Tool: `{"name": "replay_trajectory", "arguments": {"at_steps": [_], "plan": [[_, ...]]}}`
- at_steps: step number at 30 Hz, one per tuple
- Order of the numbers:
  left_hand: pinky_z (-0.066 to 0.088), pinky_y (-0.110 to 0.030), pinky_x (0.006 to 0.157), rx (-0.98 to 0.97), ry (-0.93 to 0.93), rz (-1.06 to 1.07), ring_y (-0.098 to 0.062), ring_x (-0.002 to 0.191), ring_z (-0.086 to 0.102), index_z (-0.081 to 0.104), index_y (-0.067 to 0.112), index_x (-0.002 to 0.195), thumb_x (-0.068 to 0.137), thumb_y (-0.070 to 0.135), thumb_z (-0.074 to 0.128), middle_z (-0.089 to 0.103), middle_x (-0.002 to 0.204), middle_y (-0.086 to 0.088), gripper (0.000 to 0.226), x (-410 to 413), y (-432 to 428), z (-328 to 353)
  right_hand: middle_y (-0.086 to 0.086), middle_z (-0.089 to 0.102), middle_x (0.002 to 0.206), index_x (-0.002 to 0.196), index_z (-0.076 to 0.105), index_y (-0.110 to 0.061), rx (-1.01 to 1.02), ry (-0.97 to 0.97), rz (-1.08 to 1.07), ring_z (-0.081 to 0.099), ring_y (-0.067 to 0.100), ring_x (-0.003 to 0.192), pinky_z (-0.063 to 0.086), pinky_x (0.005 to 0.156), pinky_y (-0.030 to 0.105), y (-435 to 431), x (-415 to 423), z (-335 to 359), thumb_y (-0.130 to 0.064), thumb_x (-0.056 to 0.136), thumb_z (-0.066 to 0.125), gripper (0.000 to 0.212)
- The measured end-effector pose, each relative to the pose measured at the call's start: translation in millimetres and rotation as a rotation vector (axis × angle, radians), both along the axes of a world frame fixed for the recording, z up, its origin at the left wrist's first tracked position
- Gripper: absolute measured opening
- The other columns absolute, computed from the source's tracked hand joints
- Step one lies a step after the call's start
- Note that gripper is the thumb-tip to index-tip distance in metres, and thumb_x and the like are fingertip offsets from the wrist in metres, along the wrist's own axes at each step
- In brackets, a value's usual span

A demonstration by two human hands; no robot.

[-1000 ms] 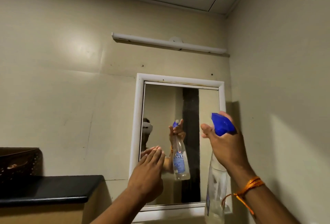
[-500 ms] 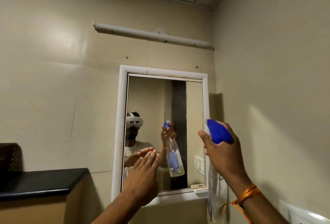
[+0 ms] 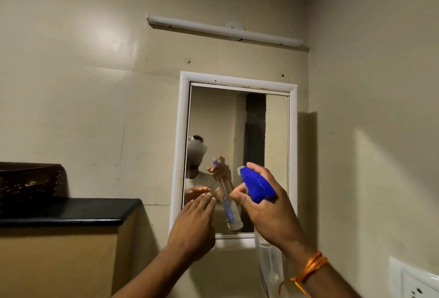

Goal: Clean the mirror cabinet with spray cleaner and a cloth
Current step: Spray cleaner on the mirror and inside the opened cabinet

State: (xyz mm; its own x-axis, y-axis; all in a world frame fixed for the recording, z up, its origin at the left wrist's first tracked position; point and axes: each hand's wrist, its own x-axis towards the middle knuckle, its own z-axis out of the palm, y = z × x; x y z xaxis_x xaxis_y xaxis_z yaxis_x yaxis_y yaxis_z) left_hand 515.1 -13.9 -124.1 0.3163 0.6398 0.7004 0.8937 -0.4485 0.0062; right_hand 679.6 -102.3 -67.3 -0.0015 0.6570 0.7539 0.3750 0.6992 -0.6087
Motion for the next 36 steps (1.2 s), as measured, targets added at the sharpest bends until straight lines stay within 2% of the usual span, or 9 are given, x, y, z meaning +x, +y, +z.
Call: {"name": "replay_trajectory", "arguments": {"at_steps": [8,11,14,16,19,22,28,33,36], "plan": [[0.008,-0.027,0.118,0.008,-0.013,0.027,-0.014,0.148,0.014,0.021,0.021,0.153,0.088,0.016,0.046,0.020,0.161,0.001,0.070,-6.0,-0.8,-9.7,-0.007,0.064,0.098,0.127,0.048,-0.034,-0.032,0.002,-0.019,0.066,0.015,0.086,0.059,0.077,0.025,-4.1,-5.4,-26.2,-0.045,0.072,0.072,0.061],[0.007,-0.028,0.118,-0.002,-0.028,0.007,-0.014,0.148,0.014,0.021,0.021,0.153,0.088,0.014,0.046,0.020,0.161,0.001,0.070,0.7,0.5,-14.1,-0.017,0.066,0.091,0.129,0.041,-0.043,-0.025,0.064,-0.049,0.064,0.002,0.092,0.055,0.076,0.014,-5.0,3.6,-33.5,-0.035,0.077,0.075,0.063],[0.011,-0.031,0.120,-0.011,-0.019,-0.016,-0.014,0.147,0.017,0.023,0.021,0.152,0.086,0.013,0.046,0.023,0.160,0.001,0.070,9.2,1.9,-20.0,-0.011,0.062,0.105,0.122,0.045,-0.042,0.001,0.172,-0.108,0.064,0.017,0.091,0.059,0.071,0.022,-9.0,14.2,-43.5,-0.043,0.069,0.073,0.060],[0.013,-0.031,0.120,-0.008,-0.014,-0.029,-0.014,0.147,0.019,0.024,0.020,0.152,0.086,0.013,0.045,0.025,0.159,0.001,0.070,13.2,2.1,-23.3,-0.007,0.054,0.116,0.119,0.045,-0.039,0.000,0.220,-0.162,0.059,0.015,0.092,0.055,0.061,0.014,-13.8,19.5,-49.8,-0.044,0.067,0.069,0.058],[0.014,-0.031,0.120,-0.013,-0.008,-0.049,-0.014,0.146,0.020,0.026,0.019,0.152,0.085,0.014,0.044,0.027,0.158,0.001,0.069,18.9,4.0,-28.7,-0.005,0.057,0.108,0.119,0.045,-0.037,0.008,0.329,-0.231,0.061,0.017,0.088,0.051,0.052,0.012,-18.9,29.6,-58.5,-0.042,0.068,0.069,0.057],[0.014,-0.031,0.120,-0.022,-0.011,-0.063,-0.015,0.146,0.021,0.026,0.019,0.151,0.086,0.014,0.046,0.028,0.158,0.001,0.068,23.3,5.3,-33.7,-0.016,0.054,0.099,0.124,0.042,-0.035,0.011,0.366,-0.277,0.057,0.009,0.086,0.048,0.053,0.011,-18.7,40.6,-67.9,-0.040,0.069,0.069,0.061],[0.015,-0.031,0.118,-0.014,-0.025,-0.091,-0.014,0.145,0.024,0.030,0.019,0.150,0.087,0.013,0.046,0.031,0.156,0.001,0.064,26.0,4.9,-46.4,0.011,0.062,0.112,0.126,0.046,-0.030,-0.069,0.398,-0.353,0.065,0.028,0.090,0.052,0.051,0.016,-8.0,56.0,-100.0,-0.048,0.066,0.069,0.067],[0.025,-0.033,0.118,-0.043,-0.049,-0.091,-0.016,0.142,0.031,0.038,0.019,0.147,0.083,0.012,0.048,0.038,0.153,0.000,0.065,18.9,8.0,-58.0,0.007,0.060,0.122,0.135,0.043,-0.028,-0.077,0.441,-0.391,0.061,0.024,0.099,0.049,0.051,0.011,-6.8,64.7,-120.7,-0.031,0.079,0.075,0.064],[0.030,-0.033,0.114,-0.031,-0.050,-0.083,-0.018,0.138,0.039,0.044,0.017,0.143,0.080,0.012,0.051,0.045,0.148,-0.002,0.064,12.8,6.7,-65.3,0.009,0.062,0.115,0.133,0.046,-0.026,-0.117,0.455,-0.373,0.065,0.024,0.090,0.051,0.051,0.013,-4.6,62.4,-136.8,-0.030,0.079,0.074,0.061]]}}
